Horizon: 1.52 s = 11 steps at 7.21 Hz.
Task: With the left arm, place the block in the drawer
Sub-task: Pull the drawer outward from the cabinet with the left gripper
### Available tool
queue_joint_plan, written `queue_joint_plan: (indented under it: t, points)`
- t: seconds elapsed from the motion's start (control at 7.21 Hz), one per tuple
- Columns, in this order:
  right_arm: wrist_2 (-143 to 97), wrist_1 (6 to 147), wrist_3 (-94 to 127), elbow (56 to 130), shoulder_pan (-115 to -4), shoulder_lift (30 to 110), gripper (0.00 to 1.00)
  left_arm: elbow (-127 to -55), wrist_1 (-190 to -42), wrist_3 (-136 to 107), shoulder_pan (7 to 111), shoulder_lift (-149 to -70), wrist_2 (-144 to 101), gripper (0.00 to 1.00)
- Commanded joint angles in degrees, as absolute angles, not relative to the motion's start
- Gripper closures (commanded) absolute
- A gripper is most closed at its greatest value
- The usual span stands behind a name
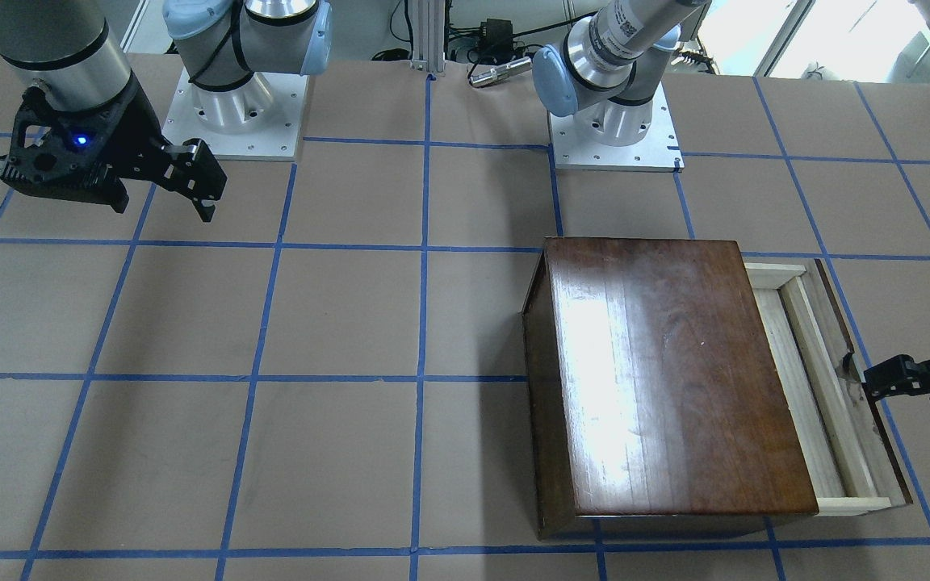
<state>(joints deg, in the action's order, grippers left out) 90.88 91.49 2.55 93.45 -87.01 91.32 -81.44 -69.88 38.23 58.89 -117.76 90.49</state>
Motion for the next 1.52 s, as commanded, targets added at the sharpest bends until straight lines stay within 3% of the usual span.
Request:
queue_joint_plan:
  t: [0.0, 1.39]
  points:
    - [90.88, 91.49, 2.55, 93.43, -87.01, 91.32, 0.0, -81.12, -69.87, 39.46, 58.8, -117.86, 90.79, 0.0]
    - [90.88, 91.49, 2.55, 93.43, -87.01, 91.32, 0.0, -79.19, -68.99, 41.75, 57.22, -118.92, 90.79, 0.0]
